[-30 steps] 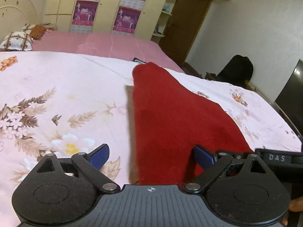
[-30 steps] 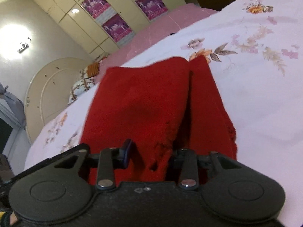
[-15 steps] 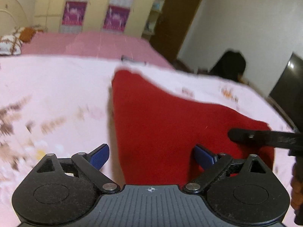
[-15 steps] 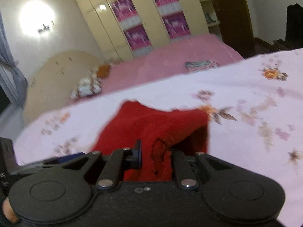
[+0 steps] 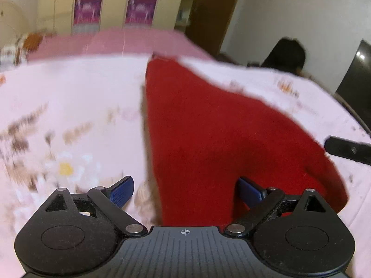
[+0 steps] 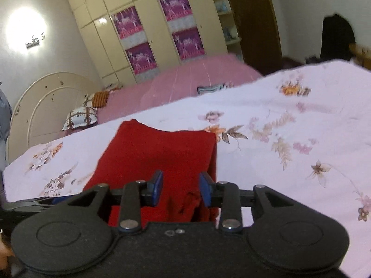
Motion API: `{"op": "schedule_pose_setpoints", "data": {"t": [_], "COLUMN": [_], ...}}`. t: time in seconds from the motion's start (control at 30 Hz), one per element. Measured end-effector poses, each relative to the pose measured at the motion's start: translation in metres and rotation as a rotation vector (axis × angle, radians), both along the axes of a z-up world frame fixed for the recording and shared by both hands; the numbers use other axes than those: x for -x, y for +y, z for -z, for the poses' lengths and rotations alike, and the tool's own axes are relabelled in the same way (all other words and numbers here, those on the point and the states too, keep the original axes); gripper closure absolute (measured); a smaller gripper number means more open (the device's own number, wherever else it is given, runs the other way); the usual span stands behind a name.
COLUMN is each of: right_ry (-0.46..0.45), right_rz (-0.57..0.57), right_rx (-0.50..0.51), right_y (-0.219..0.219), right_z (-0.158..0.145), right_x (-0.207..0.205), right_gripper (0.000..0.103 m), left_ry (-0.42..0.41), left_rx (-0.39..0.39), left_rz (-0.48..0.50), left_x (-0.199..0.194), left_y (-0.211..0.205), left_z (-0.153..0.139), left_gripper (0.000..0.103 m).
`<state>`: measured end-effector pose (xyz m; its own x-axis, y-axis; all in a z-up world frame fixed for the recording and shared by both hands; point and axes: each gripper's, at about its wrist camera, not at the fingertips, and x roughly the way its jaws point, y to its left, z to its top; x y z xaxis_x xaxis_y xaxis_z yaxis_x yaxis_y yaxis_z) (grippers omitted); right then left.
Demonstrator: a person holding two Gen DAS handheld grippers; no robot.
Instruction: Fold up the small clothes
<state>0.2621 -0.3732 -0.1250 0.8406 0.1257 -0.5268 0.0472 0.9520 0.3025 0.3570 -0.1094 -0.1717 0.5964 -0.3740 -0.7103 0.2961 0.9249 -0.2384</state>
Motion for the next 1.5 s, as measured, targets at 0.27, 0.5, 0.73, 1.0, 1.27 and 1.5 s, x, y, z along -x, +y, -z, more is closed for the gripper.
{"op": "schedule_pose_setpoints", "data": {"t": [0.27, 0.5, 0.73, 1.0, 1.27, 1.5], "right_ry": [0.158, 0.031, 0.042, 0.138, 0.077, 0.083], "right_rz": [-0.036, 0.0, 0.0, 0.007, 0.018, 0.024], "right_rx": [0.051, 0.05, 0.056, 0.145, 0.126, 0.135], "right_y": [0.004, -0.009, -0.008, 0.005, 0.004, 0.006], "right_z": [0.044, -0.006, -0.002, 0.044, 0.055, 0.05], "right_x": [0.005, -0.025, -0.101, -0.16, -0.153, -0.153], "right_gripper": [0.08, 0.069, 0.071, 0.071, 0.071, 0.071], "left_ry": [0.045, -0.02, 0.001, 0.042, 0.017, 0.008], "left_rx": [0.038, 0.095, 0.058, 0.045, 0.04, 0.038], "left_rz": [-0.021, -0.053, -0.112, -0.145, -0.132, -0.135], "left_x": [0.002, -0.026, -0.086, -0.127, -0.126, -0.122], "left_y": [0.009, 0.006, -0.004, -0.019, -0.022, -0.018], "left_z": [-0.005, -0.039, -0.023, 0.004, 0.01, 0.005], "left_gripper": [0.008, 0.008, 0.008, 0.007, 0.007, 0.007]}}
